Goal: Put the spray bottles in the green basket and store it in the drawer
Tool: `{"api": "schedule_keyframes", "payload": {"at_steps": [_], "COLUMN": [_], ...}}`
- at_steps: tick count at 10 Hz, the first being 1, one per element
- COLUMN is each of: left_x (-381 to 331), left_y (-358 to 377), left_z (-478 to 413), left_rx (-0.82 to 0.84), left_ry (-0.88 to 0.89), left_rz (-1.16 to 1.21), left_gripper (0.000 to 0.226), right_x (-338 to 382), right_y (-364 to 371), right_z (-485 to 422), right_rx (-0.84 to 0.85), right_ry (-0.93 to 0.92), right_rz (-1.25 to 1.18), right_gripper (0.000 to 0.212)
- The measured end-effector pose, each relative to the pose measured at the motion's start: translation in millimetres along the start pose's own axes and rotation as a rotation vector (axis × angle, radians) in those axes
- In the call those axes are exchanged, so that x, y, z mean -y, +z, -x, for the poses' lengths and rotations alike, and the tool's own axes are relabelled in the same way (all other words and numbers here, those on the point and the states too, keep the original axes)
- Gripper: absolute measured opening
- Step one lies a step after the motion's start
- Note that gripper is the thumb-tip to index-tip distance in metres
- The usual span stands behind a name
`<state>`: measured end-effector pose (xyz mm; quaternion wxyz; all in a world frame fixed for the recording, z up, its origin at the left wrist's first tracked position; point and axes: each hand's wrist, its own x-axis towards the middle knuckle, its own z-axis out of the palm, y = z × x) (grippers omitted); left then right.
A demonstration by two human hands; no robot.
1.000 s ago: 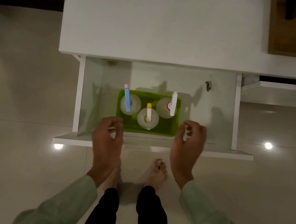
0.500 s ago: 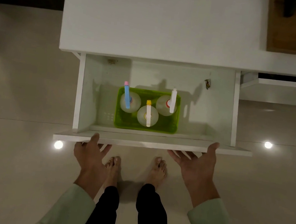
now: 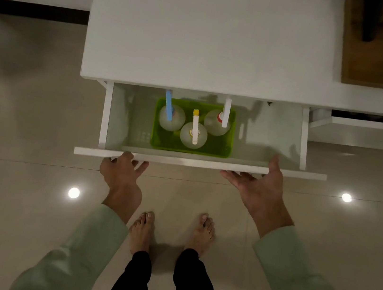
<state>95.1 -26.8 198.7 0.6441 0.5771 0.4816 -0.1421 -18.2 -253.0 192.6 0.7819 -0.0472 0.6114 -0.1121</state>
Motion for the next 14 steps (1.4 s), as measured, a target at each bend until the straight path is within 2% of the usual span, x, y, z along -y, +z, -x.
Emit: {"api": "schedule_keyframes", "payload": {"at_steps": [1,5,8,9,10,11,12,13,14], "left_x": [-10.1,-53.7,-75.2,-80.0,-80.8,-81.7,-83.8,-83.1,-83.4], "left_y": [19.2,81.6,116.1,121.3,119.9,113.7,105.0,90.4,74.1], "left_z": [-8.0,-26.0,-33.0,-32.6,-33.5,-33.6,-29.1,-17.5,5.5], "left_rx": [0.027,0.209,0.207,0.190,0.197,0.252,0.294,0.316,0.400], "left_ry": [0.017,0.024,0.013,0.027,0.010,-0.006,0.041,0.129,0.232], "left_rz": [0.017,0.138,0.151,0.180,0.188,0.165,0.106,0.022,-0.038], "left_gripper": [0.043,0.052,0.052,0.066,0.058,0.043,0.031,0.022,0.043], "right_x": [7.4,40.0,52.6,56.0,55.8,55.1,52.4,45.0,35.7], "right_y": [19.6,86.7,127.2,130.0,129.1,125.7,119.0,113.0,110.5], "right_z": [-6.6,-28.8,-43.0,-46.0,-44.4,-43.6,-37.5,-21.9,7.7], "right_rx": [0.035,0.127,0.146,0.184,0.204,0.179,0.167,0.171,0.183], "right_ry": [-0.017,-0.096,-0.169,-0.183,-0.167,-0.165,-0.167,-0.175,-0.210], "right_rz": [0.005,0.001,-0.007,0.042,0.067,0.040,0.100,0.230,0.345], "right_gripper": [0.061,0.081,0.086,0.064,0.058,0.077,0.078,0.068,0.048]}}
